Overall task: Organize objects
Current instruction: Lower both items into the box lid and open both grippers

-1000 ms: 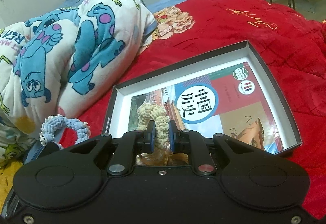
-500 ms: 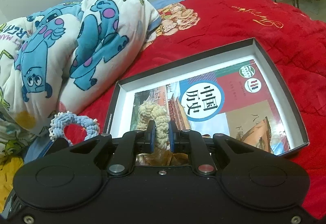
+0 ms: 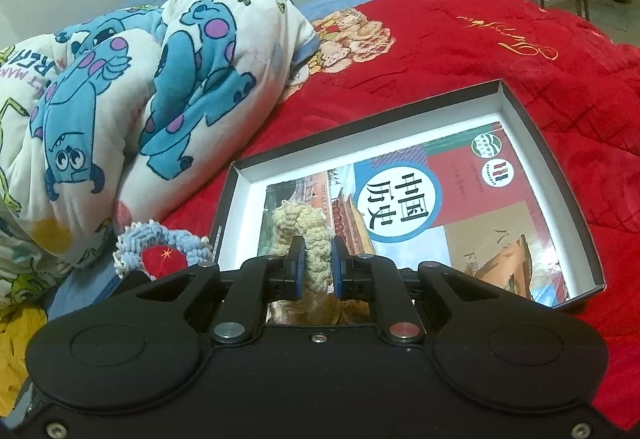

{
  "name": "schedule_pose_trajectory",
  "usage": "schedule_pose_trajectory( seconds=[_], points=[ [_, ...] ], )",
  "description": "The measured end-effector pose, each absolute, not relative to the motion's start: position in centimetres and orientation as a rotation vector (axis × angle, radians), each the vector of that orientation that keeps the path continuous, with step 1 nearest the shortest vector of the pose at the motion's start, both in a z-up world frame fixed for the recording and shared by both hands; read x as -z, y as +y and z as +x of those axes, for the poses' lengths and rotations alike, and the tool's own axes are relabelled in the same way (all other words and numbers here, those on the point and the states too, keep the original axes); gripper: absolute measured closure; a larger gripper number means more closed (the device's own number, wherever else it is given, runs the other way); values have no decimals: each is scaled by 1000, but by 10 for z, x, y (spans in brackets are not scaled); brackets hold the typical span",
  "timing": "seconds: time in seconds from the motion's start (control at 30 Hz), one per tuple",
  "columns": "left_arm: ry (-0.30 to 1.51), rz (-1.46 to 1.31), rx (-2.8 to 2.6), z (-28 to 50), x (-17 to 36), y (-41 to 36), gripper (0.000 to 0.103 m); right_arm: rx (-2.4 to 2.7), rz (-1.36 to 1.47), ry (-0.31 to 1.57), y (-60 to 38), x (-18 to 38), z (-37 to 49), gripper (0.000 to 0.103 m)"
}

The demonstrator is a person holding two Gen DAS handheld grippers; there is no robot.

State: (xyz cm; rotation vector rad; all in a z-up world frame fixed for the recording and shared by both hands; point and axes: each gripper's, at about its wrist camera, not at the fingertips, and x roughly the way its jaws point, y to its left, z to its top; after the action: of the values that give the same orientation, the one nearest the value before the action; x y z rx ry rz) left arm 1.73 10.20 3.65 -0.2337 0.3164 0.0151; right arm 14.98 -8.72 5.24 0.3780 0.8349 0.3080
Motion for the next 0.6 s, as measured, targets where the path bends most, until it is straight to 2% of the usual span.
schedule_pose_trajectory(
  seconds=[0.5, 0.6],
  points=[
    [446, -201, -45, 64, -4, 94, 90, -310, 347, 876, -57, -28, 186, 89],
    [474, -198, -33, 71, 0, 92, 82, -303, 329, 890, -53, -21, 188, 89]
  ],
)
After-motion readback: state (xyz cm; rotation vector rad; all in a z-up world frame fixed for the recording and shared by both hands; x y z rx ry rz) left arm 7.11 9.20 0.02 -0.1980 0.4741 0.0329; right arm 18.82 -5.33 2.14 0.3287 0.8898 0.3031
